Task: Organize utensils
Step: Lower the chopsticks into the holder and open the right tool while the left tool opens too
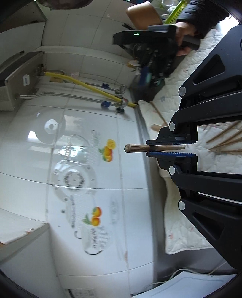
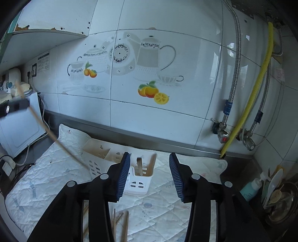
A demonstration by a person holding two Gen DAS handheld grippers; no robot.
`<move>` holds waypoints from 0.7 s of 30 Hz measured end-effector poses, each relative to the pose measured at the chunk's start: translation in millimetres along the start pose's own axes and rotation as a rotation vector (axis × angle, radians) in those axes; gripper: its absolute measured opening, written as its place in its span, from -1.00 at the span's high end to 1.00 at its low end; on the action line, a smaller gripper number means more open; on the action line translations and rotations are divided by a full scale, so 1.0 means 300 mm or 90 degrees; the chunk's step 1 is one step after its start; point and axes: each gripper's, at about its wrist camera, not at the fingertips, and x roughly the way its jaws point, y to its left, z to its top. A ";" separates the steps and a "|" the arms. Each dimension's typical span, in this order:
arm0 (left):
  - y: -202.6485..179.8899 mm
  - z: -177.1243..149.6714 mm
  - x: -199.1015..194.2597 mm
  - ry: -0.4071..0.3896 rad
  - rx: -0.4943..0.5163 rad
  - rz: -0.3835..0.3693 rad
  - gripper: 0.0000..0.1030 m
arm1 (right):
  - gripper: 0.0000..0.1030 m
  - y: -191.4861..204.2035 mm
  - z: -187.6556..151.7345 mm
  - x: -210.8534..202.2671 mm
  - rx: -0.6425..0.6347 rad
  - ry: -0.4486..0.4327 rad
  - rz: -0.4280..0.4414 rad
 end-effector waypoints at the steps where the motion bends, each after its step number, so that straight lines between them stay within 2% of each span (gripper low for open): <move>1: -0.006 0.023 -0.006 -0.012 0.005 0.003 0.91 | 0.17 -0.004 -0.009 -0.009 0.004 -0.001 0.000; 5: -0.003 0.090 0.011 -0.040 0.009 0.021 0.91 | 0.17 -0.012 -0.064 -0.049 0.019 -0.008 0.008; 8: 0.016 0.091 0.056 -0.038 0.004 0.033 0.91 | 0.17 -0.008 -0.129 -0.066 0.032 -0.004 0.015; 15: 0.082 -0.003 0.213 0.011 -0.038 0.040 0.91 | 0.17 0.025 -0.313 -0.085 0.042 0.026 0.022; 21: 0.111 -0.062 0.280 0.052 -0.053 0.032 0.89 | 0.17 0.037 -0.446 -0.090 0.083 0.053 0.042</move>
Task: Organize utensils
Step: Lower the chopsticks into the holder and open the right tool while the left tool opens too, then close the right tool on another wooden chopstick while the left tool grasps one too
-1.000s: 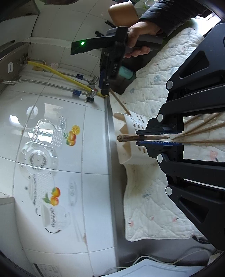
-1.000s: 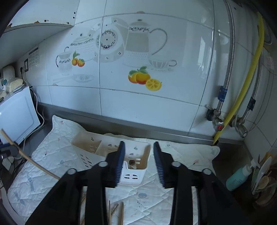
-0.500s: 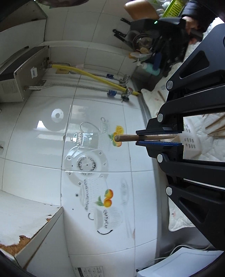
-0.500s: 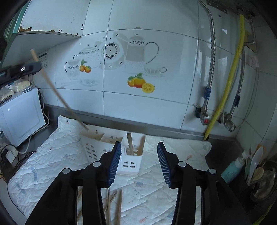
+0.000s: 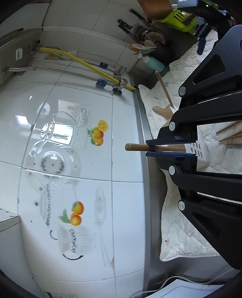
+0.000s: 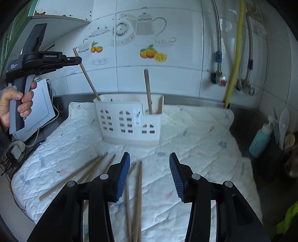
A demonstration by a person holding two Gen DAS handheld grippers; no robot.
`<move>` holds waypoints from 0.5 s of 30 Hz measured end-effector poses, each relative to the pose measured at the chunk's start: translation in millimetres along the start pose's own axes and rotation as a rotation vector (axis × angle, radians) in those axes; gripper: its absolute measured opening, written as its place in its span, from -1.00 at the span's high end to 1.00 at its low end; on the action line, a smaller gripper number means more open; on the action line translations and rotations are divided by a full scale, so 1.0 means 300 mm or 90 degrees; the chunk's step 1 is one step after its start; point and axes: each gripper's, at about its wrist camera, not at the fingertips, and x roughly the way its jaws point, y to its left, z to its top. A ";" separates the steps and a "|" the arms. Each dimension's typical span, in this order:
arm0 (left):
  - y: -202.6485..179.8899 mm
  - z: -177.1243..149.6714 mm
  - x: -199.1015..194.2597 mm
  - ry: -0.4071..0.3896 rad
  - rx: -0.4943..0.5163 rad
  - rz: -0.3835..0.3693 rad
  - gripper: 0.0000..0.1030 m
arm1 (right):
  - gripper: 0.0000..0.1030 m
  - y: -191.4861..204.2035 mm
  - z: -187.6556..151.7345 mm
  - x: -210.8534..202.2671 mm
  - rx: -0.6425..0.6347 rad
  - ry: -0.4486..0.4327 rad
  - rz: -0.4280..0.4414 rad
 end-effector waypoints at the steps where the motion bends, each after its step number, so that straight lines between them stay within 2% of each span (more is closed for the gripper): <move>1: 0.001 -0.004 0.004 0.004 0.003 -0.002 0.89 | 0.17 -0.001 -0.019 0.003 0.006 0.005 0.001; 8: -0.010 -0.013 -0.012 0.002 0.023 -0.013 0.81 | 0.17 -0.013 -0.178 -0.007 0.042 0.047 -0.007; 10: -0.019 -0.014 -0.034 -0.004 0.032 -0.010 0.66 | 0.22 -0.015 -0.223 -0.014 0.054 0.058 -0.009; 12: -0.024 -0.023 -0.065 -0.009 0.032 -0.004 0.30 | 0.29 -0.015 -0.267 -0.015 0.062 0.074 -0.005; 15: -0.032 -0.059 -0.123 -0.014 0.034 -0.003 0.05 | 0.39 -0.014 -0.323 -0.018 0.075 0.092 -0.005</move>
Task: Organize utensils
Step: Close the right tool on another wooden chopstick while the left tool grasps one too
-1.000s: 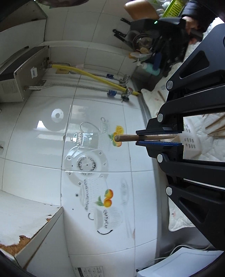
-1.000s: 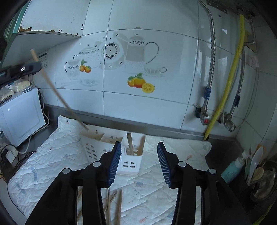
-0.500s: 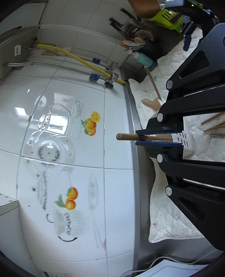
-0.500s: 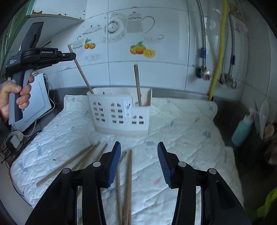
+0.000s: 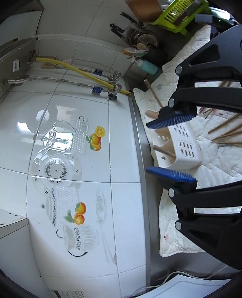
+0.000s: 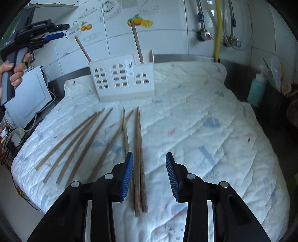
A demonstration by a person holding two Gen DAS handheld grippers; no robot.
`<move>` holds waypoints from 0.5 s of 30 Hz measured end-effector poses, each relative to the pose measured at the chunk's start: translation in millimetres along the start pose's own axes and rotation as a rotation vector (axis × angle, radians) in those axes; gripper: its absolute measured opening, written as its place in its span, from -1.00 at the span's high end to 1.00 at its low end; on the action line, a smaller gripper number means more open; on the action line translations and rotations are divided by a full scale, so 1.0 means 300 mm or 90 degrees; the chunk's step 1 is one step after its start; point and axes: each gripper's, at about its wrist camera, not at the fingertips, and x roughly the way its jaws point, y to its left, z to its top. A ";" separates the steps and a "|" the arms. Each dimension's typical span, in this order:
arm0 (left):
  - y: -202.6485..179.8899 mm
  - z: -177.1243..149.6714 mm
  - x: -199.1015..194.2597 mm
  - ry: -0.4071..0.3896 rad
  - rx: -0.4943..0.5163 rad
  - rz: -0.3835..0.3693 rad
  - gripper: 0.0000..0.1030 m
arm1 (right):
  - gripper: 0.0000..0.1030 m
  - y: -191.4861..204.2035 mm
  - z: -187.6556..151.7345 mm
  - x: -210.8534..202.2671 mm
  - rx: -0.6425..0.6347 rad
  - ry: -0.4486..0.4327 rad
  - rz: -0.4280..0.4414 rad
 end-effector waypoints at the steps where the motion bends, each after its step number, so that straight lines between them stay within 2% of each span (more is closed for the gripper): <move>1: -0.004 -0.017 -0.019 0.000 0.004 0.004 -0.01 | 0.42 -0.006 -0.020 -0.002 0.013 0.004 0.006; 5: -0.004 -0.117 -0.093 0.012 -0.009 0.016 -0.17 | 0.65 -0.013 -0.086 -0.010 0.038 0.014 0.016; 10: 0.003 -0.285 -0.157 0.040 -0.025 0.035 -0.30 | 0.67 0.009 -0.127 -0.017 0.038 0.011 0.022; 15: 0.015 -0.454 -0.193 0.084 -0.050 0.047 -0.31 | 0.74 0.022 -0.136 -0.019 0.035 0.009 0.027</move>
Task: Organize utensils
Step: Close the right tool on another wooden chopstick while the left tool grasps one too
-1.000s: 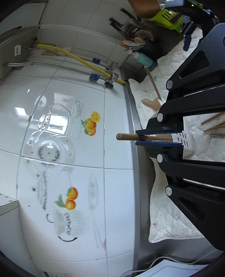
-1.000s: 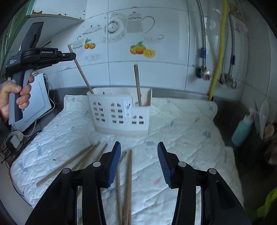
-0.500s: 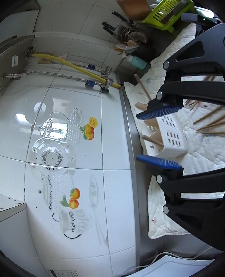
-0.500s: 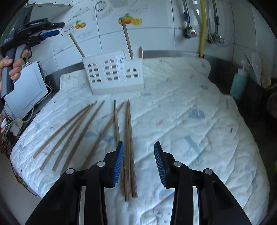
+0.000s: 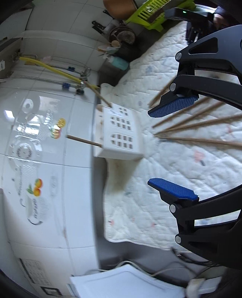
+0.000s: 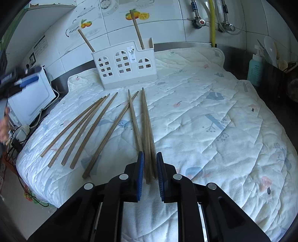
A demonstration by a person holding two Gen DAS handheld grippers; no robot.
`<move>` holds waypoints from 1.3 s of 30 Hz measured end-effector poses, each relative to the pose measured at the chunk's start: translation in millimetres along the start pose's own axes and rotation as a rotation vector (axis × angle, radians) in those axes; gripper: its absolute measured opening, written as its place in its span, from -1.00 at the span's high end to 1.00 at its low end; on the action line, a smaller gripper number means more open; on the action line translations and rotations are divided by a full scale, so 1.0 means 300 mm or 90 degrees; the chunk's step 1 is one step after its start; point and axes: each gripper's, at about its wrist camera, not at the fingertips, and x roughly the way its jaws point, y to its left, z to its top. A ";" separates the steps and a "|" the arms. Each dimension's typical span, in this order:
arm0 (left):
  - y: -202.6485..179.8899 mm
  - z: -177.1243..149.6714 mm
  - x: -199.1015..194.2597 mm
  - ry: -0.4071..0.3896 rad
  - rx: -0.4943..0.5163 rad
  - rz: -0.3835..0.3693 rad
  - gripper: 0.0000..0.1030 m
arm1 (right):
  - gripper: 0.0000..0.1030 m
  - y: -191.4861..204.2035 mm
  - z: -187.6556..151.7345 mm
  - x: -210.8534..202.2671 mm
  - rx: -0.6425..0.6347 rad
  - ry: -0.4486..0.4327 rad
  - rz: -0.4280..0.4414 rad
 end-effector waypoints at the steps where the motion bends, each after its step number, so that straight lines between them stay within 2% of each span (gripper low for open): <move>1: 0.005 -0.034 -0.004 0.007 -0.004 0.001 -0.31 | 0.75 0.004 -0.002 -0.008 0.000 -0.004 0.003; 4: 0.017 -0.118 -0.011 0.024 -0.009 0.021 -0.31 | 0.76 0.016 -0.009 -0.025 -0.007 -0.010 0.012; 11: 0.040 -0.273 0.000 0.074 -0.032 0.015 -0.31 | 0.76 0.030 -0.034 -0.011 -0.028 -0.007 -0.007; 17: 0.051 -0.354 0.037 0.114 -0.044 0.005 -0.28 | 0.87 0.015 -0.029 0.019 -0.020 0.006 -0.013; 21: 0.053 -0.392 0.049 0.128 -0.047 0.002 -0.25 | 0.87 0.018 -0.026 0.033 -0.024 0.010 -0.017; 28: 0.060 -0.427 0.066 0.144 -0.051 -0.004 -0.03 | 0.84 0.022 -0.021 0.071 -0.039 0.012 -0.026; 35: 0.031 -0.440 0.086 0.145 -0.013 0.008 0.07 | 0.84 0.020 -0.017 0.072 -0.051 0.017 -0.023; 39: -0.018 -0.441 0.088 0.130 0.029 0.001 0.31 | 0.85 0.018 -0.022 0.071 -0.049 0.011 -0.021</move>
